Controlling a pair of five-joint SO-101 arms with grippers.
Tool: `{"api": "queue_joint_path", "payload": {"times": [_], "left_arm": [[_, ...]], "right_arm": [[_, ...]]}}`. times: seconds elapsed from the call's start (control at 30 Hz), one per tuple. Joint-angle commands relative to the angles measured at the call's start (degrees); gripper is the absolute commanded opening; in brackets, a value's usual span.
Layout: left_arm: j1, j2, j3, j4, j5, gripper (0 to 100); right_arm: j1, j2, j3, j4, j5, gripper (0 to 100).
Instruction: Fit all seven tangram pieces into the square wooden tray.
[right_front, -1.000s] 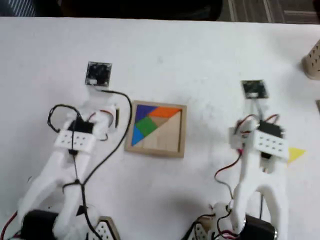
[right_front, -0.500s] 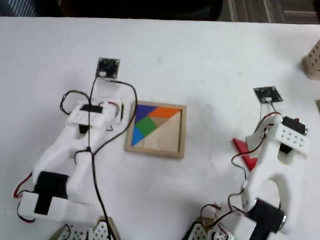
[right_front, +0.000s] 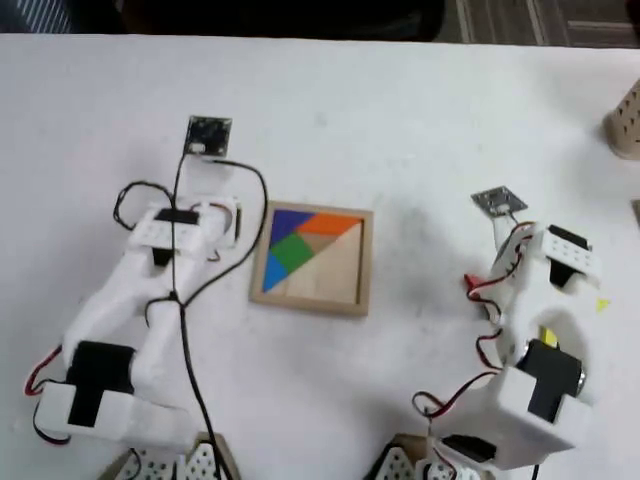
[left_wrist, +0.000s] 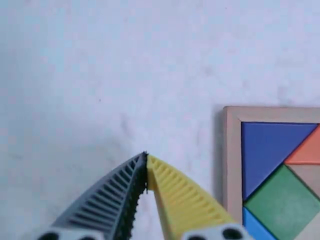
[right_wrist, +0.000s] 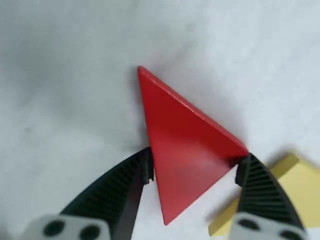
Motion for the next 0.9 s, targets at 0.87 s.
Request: {"api": "queue_joint_path", "payload": {"times": [0.87], "left_arm": [[-0.22, -0.22, -3.08, -2.02, -5.89, 2]], "right_arm": [[-1.71, 4.88, -13.19, 4.53, 8.53, 25.5]]}}
